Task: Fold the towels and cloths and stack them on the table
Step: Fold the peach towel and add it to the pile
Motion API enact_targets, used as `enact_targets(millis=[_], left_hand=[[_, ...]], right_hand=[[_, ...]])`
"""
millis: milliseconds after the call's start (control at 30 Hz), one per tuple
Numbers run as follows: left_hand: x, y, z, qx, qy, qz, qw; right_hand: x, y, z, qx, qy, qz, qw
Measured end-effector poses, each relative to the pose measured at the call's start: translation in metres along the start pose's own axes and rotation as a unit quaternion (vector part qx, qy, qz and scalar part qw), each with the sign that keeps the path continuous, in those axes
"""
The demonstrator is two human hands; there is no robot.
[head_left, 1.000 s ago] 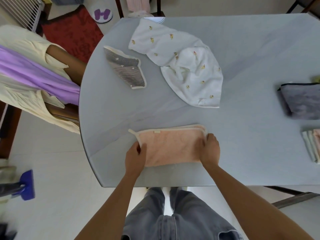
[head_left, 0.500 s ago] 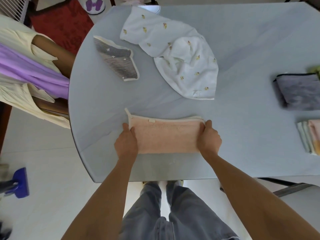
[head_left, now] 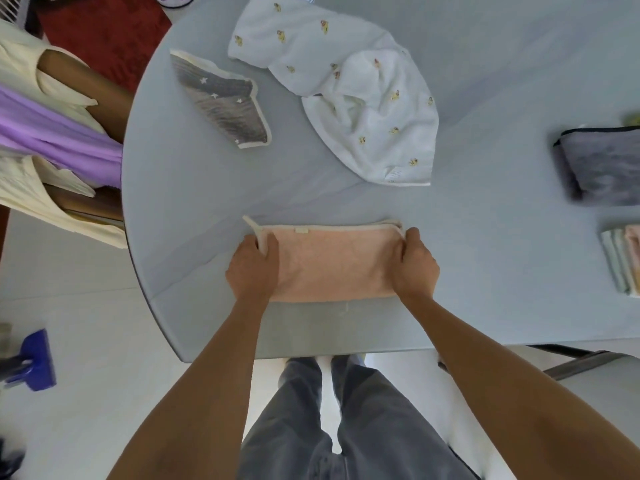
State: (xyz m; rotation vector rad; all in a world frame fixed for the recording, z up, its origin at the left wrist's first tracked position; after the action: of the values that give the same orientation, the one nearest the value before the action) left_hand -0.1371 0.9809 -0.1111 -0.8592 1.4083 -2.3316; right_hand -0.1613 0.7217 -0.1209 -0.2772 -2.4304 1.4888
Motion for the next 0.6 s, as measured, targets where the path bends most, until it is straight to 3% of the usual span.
enact_targets(millis=[67, 133, 233, 367, 467, 533, 600], left_hand=[[-0.012, 0.0, 0.004, 0.077, -0.037, -0.019, 0.996], [-0.018, 0.002, 0.007, 0.101, -0.021, -0.04, 0.994], [-0.014, 0.005, 0.009, 0.021, 0.036, -0.033, 0.999], [-0.007, 0.007, 0.005, -0.03, 0.014, 0.0, 0.999], [-0.003, 0.012, 0.01, -0.041, 0.029, 0.017, 0.999], [-0.001, 0.012, 0.012, -0.045, 0.031, 0.026, 0.998], [0.003, 0.011, 0.01, -0.047, 0.031, 0.024, 0.998]], right_hand=[[0.005, 0.004, 0.0, 0.021, -0.009, -0.001, 1.0], [0.007, 0.005, 0.002, 0.022, 0.003, 0.01, 1.0], [0.003, 0.003, 0.006, 0.029, 0.043, 0.013, 0.999], [0.001, 0.005, 0.015, 0.075, 0.025, -0.004, 0.997], [0.001, 0.008, 0.017, 0.075, 0.035, 0.083, 0.993], [0.006, 0.014, 0.007, 0.107, -0.021, 0.136, 0.985], [0.018, 0.029, -0.016, 0.086, -0.158, 0.101, 0.978]])
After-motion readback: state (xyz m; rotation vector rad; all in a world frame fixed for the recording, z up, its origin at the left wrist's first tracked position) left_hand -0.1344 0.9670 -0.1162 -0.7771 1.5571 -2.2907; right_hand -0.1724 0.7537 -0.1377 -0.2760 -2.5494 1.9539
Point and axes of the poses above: each hand's wrist, its own x-axis away from the middle knuckle, its own y-axis out of the palm, z = x × y, the point moved 2 cm from there along -x, towards the middle knuckle, and after that the axes turned 9 degrees about -y, right-handed, at the moved point
